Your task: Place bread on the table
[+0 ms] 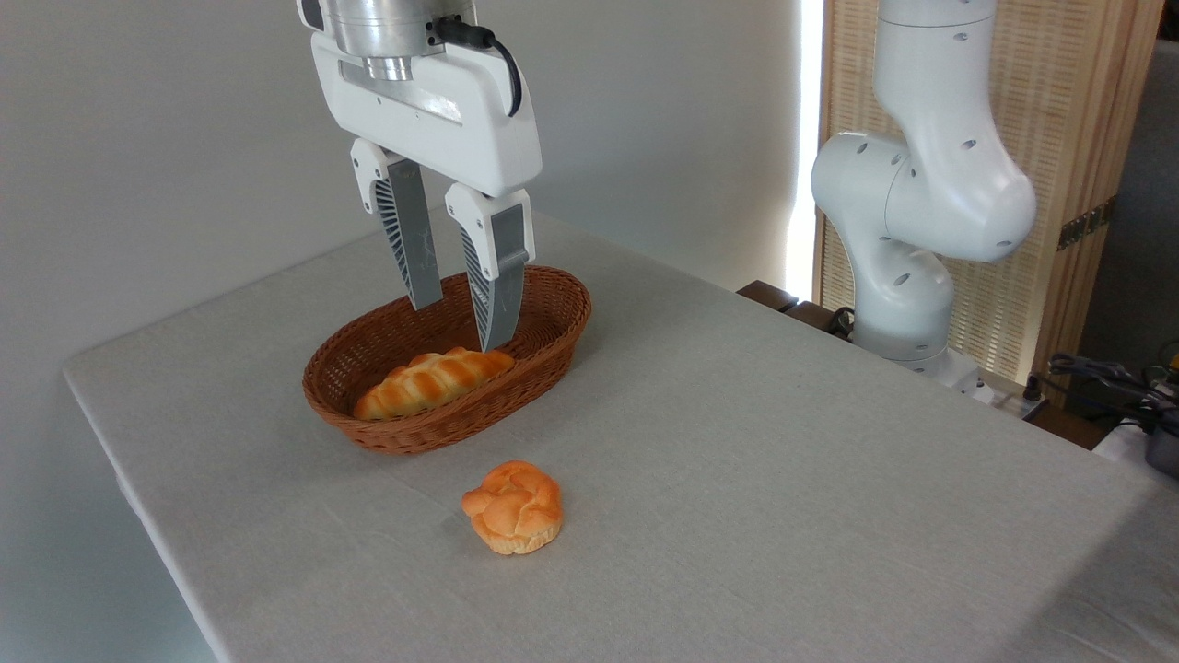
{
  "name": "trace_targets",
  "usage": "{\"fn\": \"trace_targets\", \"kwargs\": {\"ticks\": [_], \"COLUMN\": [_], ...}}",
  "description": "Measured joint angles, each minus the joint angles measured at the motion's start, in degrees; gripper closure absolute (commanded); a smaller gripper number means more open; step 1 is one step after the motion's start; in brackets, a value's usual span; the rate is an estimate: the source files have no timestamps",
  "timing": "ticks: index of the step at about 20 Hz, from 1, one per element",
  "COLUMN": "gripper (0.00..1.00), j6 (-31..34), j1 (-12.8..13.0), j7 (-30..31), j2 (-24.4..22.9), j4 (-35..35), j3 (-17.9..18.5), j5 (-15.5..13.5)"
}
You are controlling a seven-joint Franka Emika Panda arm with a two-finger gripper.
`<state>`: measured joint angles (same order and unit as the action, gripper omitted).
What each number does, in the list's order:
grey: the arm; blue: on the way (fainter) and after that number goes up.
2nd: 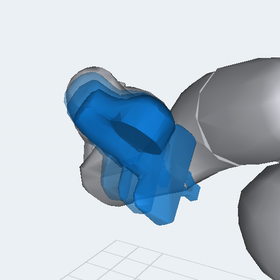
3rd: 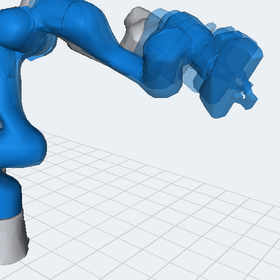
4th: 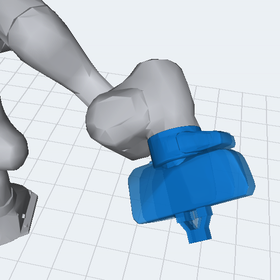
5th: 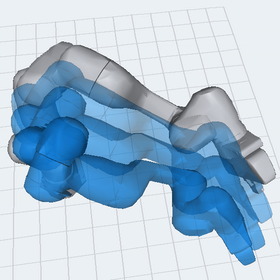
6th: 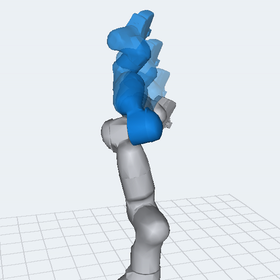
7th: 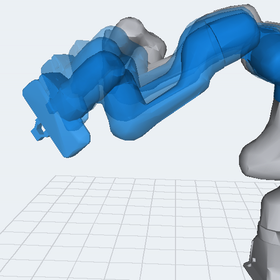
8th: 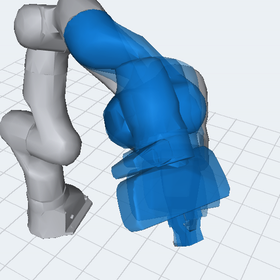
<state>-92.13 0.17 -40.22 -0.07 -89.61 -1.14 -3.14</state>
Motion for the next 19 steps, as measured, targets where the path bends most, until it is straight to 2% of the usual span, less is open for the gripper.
{"fn": "trace_targets", "kwargs": {"ticks": [7, 19], "gripper": [0.00, 0.00], "j6": [0.02, 1.50], "j1": [0.25, 0.27], "j7": [0.00, 0.01], "j2": [0.01, 0.03], "j4": [0.00, 0.00], "j3": [0.08, 0.14], "j5": [0.02, 2.02]}}
